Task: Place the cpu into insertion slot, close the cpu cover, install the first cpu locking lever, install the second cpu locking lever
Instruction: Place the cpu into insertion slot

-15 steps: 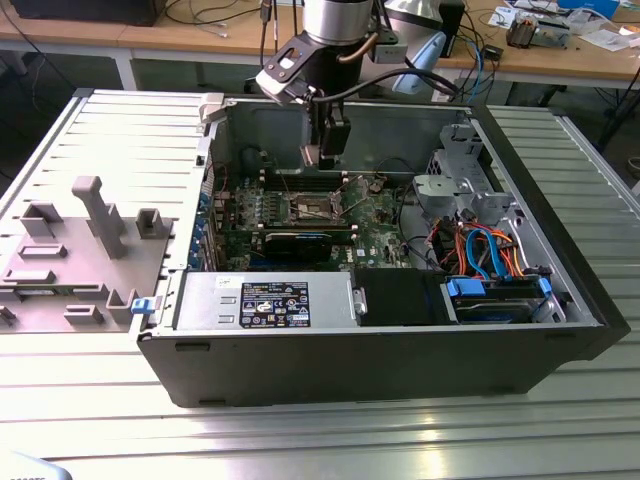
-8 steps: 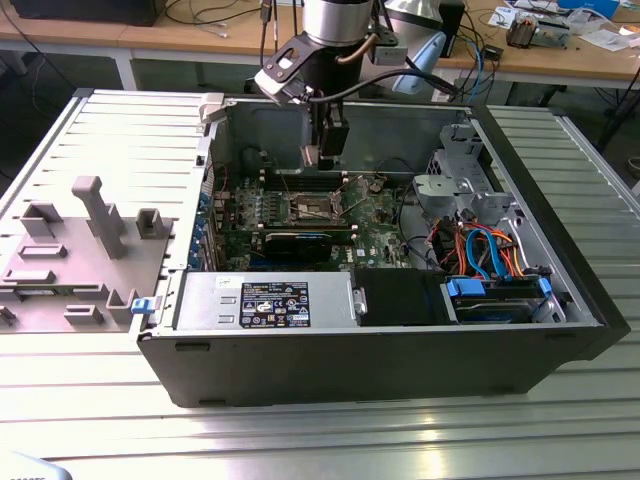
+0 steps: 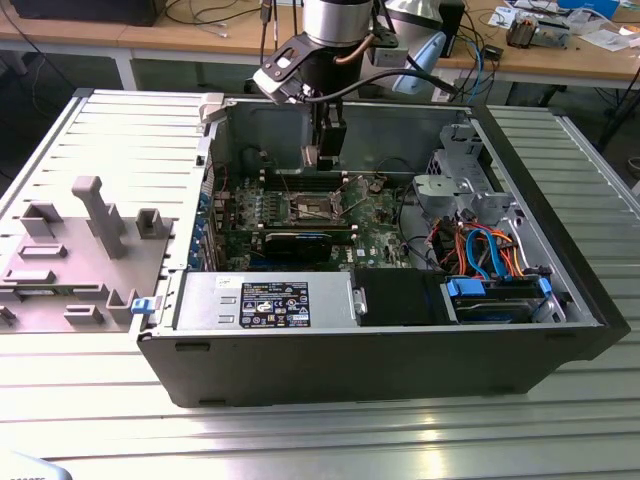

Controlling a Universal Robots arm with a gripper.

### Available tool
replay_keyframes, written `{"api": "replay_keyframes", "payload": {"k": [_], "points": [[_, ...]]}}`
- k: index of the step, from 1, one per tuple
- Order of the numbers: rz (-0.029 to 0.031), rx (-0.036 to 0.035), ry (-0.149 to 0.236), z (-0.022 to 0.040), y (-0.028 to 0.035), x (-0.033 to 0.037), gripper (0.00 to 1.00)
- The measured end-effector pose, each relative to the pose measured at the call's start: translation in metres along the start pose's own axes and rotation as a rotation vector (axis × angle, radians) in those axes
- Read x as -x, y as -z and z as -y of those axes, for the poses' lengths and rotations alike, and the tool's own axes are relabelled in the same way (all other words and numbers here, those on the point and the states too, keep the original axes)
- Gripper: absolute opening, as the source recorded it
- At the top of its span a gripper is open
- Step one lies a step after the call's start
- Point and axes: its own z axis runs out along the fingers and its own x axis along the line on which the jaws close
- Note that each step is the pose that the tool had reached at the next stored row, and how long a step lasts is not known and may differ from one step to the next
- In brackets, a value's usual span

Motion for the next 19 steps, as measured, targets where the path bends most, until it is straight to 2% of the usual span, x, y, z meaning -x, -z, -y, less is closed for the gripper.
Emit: {"api": "replay_keyframes", "payload": {"k": [19], "points": [[0.0000,0.0000,0.000,0.0000,-0.0042,0.0001,0.55]]}}
